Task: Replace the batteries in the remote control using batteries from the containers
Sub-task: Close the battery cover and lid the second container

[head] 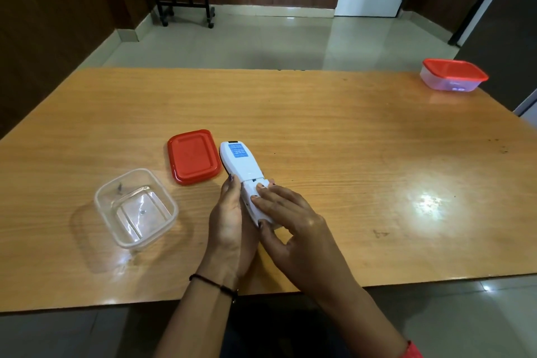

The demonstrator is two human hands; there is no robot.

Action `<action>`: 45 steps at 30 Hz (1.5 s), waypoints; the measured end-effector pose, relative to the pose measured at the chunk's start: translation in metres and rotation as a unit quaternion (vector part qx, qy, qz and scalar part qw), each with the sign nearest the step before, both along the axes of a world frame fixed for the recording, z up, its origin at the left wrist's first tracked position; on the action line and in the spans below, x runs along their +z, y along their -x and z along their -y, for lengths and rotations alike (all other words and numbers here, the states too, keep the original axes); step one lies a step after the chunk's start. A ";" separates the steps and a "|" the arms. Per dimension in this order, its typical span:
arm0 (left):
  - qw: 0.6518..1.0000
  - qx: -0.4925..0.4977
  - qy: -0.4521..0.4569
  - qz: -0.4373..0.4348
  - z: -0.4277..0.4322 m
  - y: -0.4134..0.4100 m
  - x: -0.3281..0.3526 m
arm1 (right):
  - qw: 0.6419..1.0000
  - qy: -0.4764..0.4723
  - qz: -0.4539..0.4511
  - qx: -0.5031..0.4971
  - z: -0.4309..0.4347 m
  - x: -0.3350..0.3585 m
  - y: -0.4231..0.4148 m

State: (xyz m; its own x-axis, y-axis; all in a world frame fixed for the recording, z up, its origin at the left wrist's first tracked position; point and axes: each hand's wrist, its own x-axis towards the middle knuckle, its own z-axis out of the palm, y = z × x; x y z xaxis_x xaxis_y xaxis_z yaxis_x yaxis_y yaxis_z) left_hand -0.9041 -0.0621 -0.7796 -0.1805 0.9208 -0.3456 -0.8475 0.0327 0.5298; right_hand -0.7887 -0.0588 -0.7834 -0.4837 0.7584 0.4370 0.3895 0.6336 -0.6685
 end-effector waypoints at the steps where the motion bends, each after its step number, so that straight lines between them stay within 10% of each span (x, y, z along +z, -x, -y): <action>1: 1.000 0.002 0.002 -0.005 0.000 -0.002 -0.001 | 1.000 0.006 0.007 -0.002 0.000 0.000 0.000; 10: 0.995 0.017 -0.049 -0.084 0.001 -0.003 -0.001 | 0.991 0.115 -0.027 0.067 -0.003 0.001 0.000; 14: 0.992 0.016 -0.043 -0.114 0.000 -0.002 -0.002 | 0.918 0.321 -0.226 0.062 -0.010 0.014 -0.009; 19: 0.967 0.006 -0.033 -0.253 -0.002 -0.014 -0.007 | 0.842 0.472 -0.261 0.026 -0.017 0.008 -0.013; 45: 0.978 0.002 0.017 -0.210 -0.008 -0.021 -0.008 | 0.842 0.458 -0.270 -0.094 -0.015 0.010 -0.012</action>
